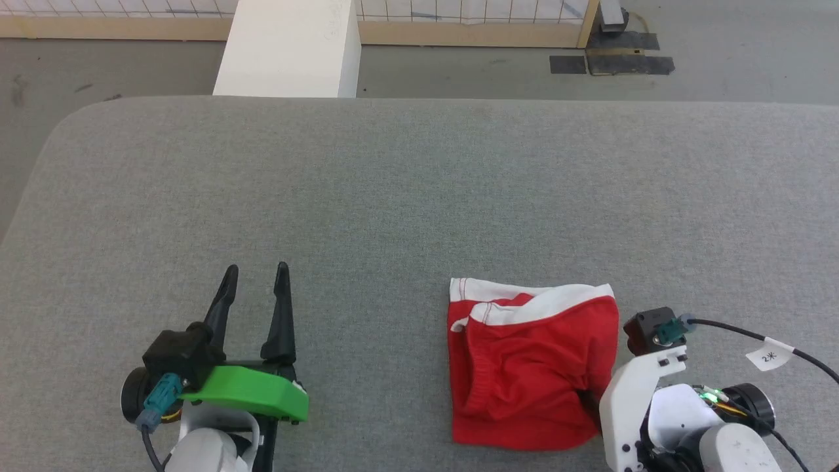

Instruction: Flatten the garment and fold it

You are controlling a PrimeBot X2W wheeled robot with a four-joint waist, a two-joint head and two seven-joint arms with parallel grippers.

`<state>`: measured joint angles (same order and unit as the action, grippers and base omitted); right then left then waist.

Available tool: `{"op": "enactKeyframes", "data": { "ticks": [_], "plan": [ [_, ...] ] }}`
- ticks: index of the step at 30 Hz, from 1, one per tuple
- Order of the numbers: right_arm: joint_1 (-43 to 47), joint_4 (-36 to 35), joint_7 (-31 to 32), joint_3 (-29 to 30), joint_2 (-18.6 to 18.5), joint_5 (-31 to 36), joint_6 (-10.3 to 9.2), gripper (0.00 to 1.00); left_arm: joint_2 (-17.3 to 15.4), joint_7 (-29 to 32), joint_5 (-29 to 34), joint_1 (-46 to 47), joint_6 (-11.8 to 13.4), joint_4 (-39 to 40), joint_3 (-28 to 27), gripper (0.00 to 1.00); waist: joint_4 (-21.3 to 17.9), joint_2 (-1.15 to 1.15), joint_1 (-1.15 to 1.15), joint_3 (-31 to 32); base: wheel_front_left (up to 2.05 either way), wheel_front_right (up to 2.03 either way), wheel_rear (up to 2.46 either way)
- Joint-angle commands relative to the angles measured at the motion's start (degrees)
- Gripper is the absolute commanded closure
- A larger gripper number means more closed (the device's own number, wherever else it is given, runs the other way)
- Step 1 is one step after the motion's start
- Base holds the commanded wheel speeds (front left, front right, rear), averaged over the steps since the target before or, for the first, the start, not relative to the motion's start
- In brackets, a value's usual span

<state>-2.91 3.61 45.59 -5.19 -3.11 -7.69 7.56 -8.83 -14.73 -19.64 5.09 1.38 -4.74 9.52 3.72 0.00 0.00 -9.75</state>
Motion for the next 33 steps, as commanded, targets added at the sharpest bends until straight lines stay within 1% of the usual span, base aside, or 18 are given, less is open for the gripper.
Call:
{"op": "enactKeyframes", "data": {
  "ticks": [1,2,7,11,13,15,20,24,26,28,31,33],
  "plan": [
    [-0.26,1.99,-0.47,-0.62,0.22,-0.35,-0.08,0.77,0.01,-0.23,0.28,0.94,-0.02,0.0,-0.13,0.0,0.02,0.0,0.0,0.04,0.0,0.0,0.0],
    [-0.55,2.56,-1.02,-0.74,0.22,-0.29,-0.08,1.0,0.02,-0.24,0.25,0.91,-0.05,-0.05,-0.12,0.0,0.02,0.0,0.0,0.07,0.0,0.0,0.0],
    [-1.57,3.33,-2.98,-1.32,0.23,0.31,-0.08,1.0,0.0,-0.25,0.22,0.82,-0.18,-0.22,-0.18,0.0,-0.59,0.0,0.0,0.35,0.0,0.0,0.0],
    [-2.54,2.51,-3.41,-2.9,-1.22,0.25,-0.08,1.0,-0.13,-0.25,0.17,0.48,-0.24,0.04,-0.38,0.0,-2.83,0.0,0.0,0.41,0.0,0.0,0.0],
    [-3.54,2.13,-3.21,-4.7,-2.94,0.01,-0.08,1.0,-0.16,-0.26,0.15,0.2,-0.11,0.43,-0.57,0.0,-4.92,0.0,0.0,0.37,0.0,0.0,0.0],
    [-4.98,1.99,-2.7,-7.31,-4.97,-0.71,-0.08,1.0,-0.31,-0.26,0.09,-0.24,0.08,1.03,-0.98,0.0,-7.98,0.0,0.0,0.1,0.0,0.0,0.0],
    [-10.93,3.19,-1.8,-14.59,-9.97,-3.62,-0.08,1.0,-1.02,-0.26,-0.05,-0.55,0.46,2.63,-1.99,0.0,-17.66,0.0,0.0,-1.67,0.0,0.0,0.0],
    [-16.32,6.0,-2.99,-19.79,-12.86,-6.24,-0.08,1.0,-1.99,0.0,0.35,0.79,0.52,3.75,-2.21,0.0,-24.58,0.0,0.0,-3.82,0.0,0.0,0.0],
    [-18.66,7.87,-4.11,-20.82,-13.99,-6.94,-0.08,1.0,-2.49,0.47,0.65,1.72,0.53,4.34,-2.15,0.0,-26.81,0.0,0.0,-5.03,0.0,0.0,0.0],
    [-20.84,9.77,-5.81,-20.55,-14.58,-7.66,-0.08,1.0,-3.04,0.97,0.99,2.65,0.72,5.18,-2.25,0.0,-28.46,0.0,0.0,-6.51,0.0,0.0,0.0],
    [-23.95,12.67,-9.31,-18.65,-15.45,-8.55,-0.08,1.0,-3.9,1.79,1.42,3.86,1.02,6.73,-2.48,0.0,-29.55,0.0,0.0,-8.99,0.0,0.0,0.0],
    [-25.85,14.9,-11.25,-17.11,-16.93,-8.23,-0.08,1.0,-4.39,2.57,1.69,4.53,1.03,7.81,-2.32,0.0,-29.17,0.0,0.0,-10.69,0.0,0.0,0.0]
  ]
}}
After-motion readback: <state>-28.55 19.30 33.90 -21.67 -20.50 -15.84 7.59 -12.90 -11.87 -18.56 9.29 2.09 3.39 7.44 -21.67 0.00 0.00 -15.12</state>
